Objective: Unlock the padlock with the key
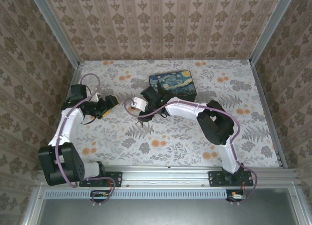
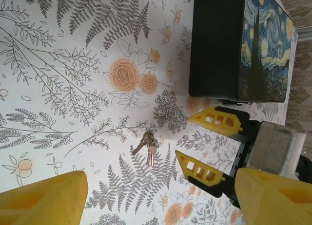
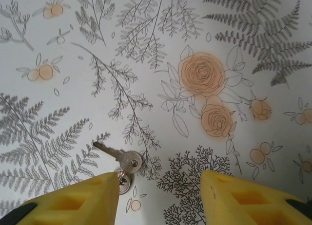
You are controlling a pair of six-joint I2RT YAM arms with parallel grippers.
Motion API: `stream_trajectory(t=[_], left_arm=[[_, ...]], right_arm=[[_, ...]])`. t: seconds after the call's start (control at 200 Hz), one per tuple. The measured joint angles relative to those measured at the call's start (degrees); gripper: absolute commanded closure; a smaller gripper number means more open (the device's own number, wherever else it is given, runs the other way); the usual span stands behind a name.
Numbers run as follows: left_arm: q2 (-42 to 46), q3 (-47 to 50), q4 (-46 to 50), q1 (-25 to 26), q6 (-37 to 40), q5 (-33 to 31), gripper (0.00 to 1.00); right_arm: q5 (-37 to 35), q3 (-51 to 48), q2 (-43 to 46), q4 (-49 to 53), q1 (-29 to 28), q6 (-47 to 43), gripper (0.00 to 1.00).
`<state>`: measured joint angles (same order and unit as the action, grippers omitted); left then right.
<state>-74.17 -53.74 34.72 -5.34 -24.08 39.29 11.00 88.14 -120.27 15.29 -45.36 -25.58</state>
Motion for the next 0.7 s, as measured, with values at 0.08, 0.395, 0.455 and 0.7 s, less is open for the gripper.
stream_trajectory(t=[0.08,0.395,0.455,0.7], left_arm=[[0.0,0.0,0.2,0.0,0.37,0.0,0.2],[0.0,0.0,1.25,0.0,0.83,-0.02,0.2],[0.0,0.0,1.29,0.0,0.9,0.0,0.2],[0.0,-0.02,1.77,0.0,1.44,0.0,0.2]], right_arm=[[1.09,0.0,-0.81,0.2,-0.09,-1.86,0.49],[4.42,0.0,-2.1,-1.03,-0.42,-6.21,0.45],[4.72,0.0,-2.64,-1.4,-0.42,-6.67,0.44],[4.92,0.81,-5.68,-0.11,-0.44,-8.61,0.43]])
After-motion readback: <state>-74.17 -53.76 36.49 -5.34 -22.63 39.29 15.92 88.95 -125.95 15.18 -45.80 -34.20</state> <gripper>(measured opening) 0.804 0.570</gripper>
